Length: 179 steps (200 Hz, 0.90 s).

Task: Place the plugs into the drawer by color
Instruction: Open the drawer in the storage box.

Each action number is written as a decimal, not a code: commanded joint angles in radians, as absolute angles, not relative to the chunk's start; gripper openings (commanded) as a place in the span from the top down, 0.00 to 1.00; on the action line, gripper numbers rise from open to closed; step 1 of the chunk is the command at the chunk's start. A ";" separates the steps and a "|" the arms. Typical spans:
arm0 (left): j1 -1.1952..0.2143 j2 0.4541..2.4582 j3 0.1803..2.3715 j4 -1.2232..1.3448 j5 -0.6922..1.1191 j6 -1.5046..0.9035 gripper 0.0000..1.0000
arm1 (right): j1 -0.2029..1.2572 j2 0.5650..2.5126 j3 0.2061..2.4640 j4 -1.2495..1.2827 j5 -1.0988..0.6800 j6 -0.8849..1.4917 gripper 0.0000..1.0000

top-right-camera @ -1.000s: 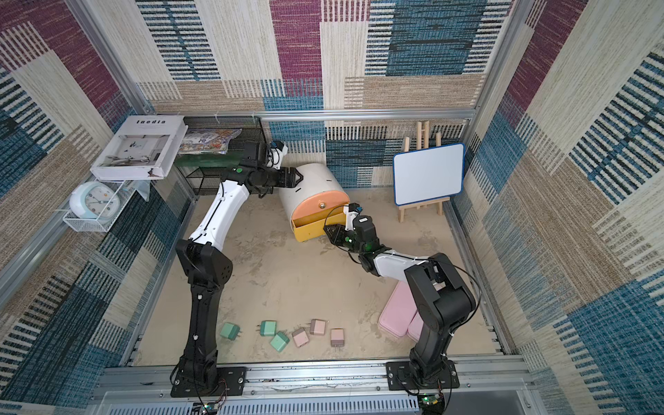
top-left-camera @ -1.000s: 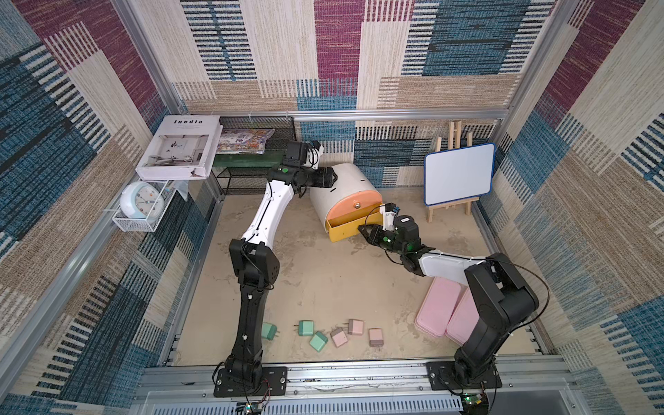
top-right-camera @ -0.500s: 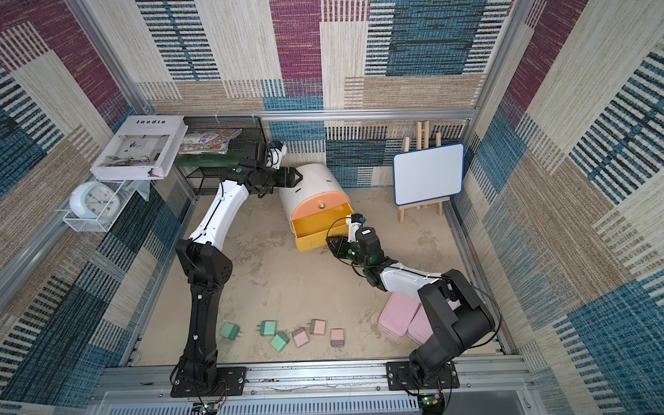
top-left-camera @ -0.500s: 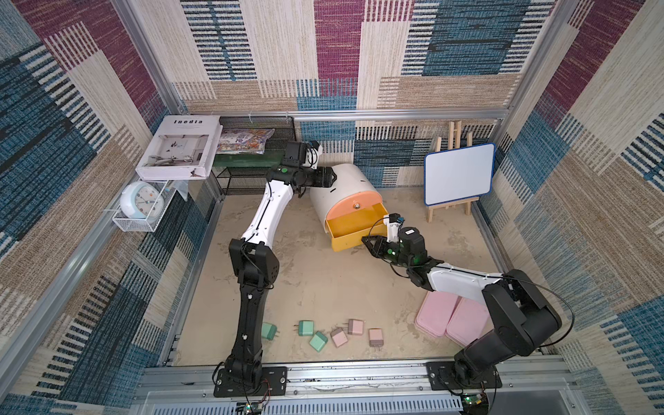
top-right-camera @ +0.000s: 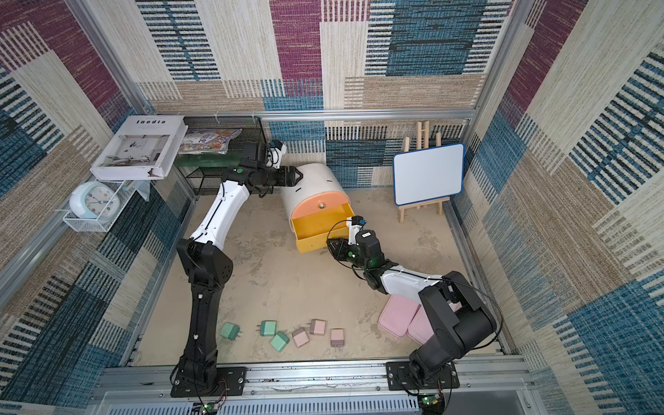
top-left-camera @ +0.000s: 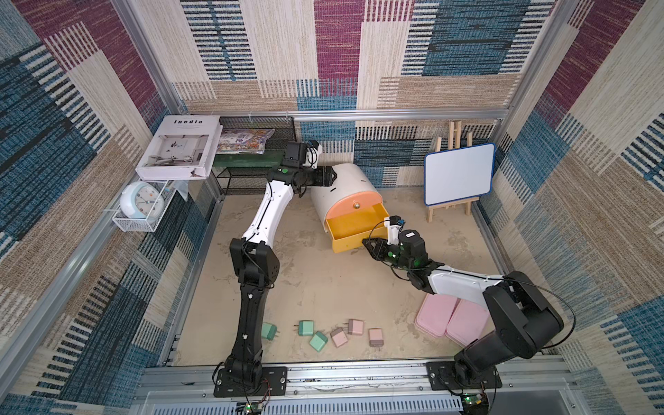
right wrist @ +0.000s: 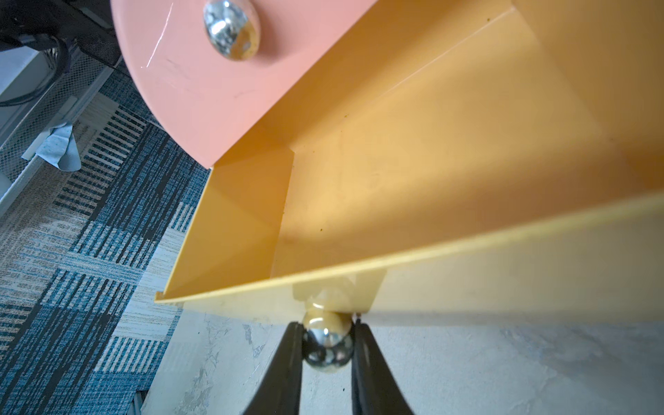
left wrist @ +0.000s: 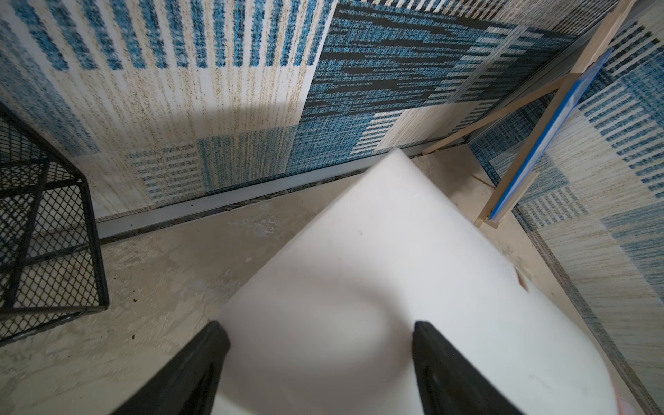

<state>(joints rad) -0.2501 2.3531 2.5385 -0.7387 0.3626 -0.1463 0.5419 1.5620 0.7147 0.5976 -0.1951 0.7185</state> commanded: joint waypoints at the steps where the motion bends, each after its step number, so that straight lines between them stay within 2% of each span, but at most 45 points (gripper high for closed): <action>1: -0.252 2.365 2.533 -0.800 0.364 -0.147 0.16 | 0.544 1.568 0.709 0.601 -0.193 0.701 0.77; 46: -0.252 2.359 2.540 -0.799 0.388 -0.168 0.15 | 0.543 1.555 0.722 0.580 -0.205 0.676 0.70; 96: -0.252 2.281 2.542 -0.818 0.353 -0.234 0.14 | 0.540 1.461 0.739 0.477 -0.159 0.602 0.48; 122: -0.251 2.226 2.528 -0.857 0.328 -0.279 0.14 | 0.538 1.397 0.716 0.446 -0.129 0.565 0.41; 147: -0.253 2.151 2.453 -0.862 0.354 -0.306 0.14 | 0.527 1.321 0.691 0.420 -0.074 0.516 0.38; 179: -0.258 2.028 2.261 -0.861 0.418 -0.294 0.18 | 0.472 1.308 0.786 0.300 -0.117 0.357 0.40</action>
<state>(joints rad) -0.2543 2.0953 2.3608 -0.8398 0.3561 -0.2882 0.5022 1.3090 0.7200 0.3908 -0.1093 0.4980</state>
